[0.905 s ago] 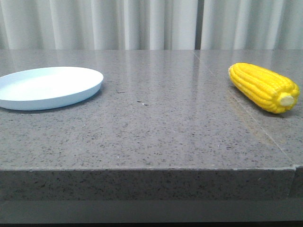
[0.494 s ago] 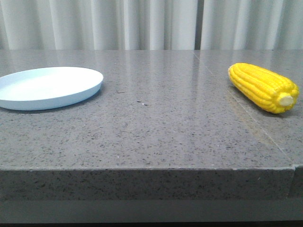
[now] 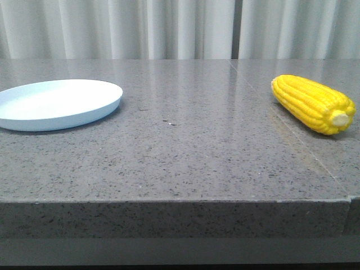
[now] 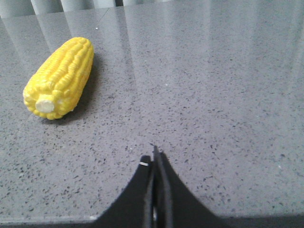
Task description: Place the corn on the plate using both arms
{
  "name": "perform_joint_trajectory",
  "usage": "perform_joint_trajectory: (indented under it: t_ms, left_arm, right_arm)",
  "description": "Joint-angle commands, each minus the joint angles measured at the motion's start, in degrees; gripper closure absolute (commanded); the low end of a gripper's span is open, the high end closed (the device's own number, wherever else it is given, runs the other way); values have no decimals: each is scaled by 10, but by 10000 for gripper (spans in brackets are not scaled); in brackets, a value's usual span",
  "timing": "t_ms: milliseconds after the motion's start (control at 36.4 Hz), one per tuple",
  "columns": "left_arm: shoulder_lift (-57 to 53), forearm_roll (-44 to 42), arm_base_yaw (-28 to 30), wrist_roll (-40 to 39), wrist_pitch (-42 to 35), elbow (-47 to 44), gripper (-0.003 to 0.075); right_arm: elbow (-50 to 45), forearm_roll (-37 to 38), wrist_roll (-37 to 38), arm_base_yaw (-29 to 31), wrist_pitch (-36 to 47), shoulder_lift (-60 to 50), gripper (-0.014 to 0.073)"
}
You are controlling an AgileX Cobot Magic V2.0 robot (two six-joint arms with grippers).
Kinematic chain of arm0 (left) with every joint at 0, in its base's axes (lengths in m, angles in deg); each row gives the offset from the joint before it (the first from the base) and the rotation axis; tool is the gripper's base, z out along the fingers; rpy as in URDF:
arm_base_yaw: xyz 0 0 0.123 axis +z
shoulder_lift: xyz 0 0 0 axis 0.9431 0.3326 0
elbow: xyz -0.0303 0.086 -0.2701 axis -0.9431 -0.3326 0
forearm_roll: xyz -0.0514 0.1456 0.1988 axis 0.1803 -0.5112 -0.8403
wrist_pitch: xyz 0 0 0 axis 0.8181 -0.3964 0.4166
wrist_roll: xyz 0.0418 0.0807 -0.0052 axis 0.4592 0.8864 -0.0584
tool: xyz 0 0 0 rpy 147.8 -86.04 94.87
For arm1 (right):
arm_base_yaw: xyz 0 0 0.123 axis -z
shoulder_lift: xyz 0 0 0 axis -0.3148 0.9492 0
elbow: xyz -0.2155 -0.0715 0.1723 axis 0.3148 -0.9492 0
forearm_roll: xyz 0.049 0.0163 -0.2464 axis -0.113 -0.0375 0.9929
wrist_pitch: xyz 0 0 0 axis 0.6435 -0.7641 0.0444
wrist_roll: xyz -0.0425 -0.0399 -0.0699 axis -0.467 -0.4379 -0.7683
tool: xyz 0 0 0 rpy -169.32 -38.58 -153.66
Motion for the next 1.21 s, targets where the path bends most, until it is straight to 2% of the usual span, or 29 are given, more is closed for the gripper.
perform_joint_trajectory:
  t_ms: [0,220,439,521,686,741,933,1180]
  left_arm:
    - [-10,6,1,-2,-48,-13,741]
    - [-10,6,1,-2,-67,-13,741]
    - [-10,-13,1,-2,-77,-13,741]
    - [-10,-9,1,-2,-108,-13,741]
    - [-10,-9,1,-2,-239,-3,741]
    - [-9,-9,1,-2,-249,17,741]
    - [20,-8,1,-2,-171,131,741]
    - [164,-13,1,-2,-30,283,741]
  right_arm:
    - [12,1,-4,3,42,-10,664]
    - [12,1,-4,3,44,-10,664]
    - [14,1,-4,3,83,-10,664]
    - [17,1,-4,3,92,-10,664]
    - [59,1,-4,3,76,-10,664]
    - [83,1,-4,3,59,-10,664]
    - [195,1,-4,3,-21,9,664]
    - [308,1,-4,3,-53,131,664]
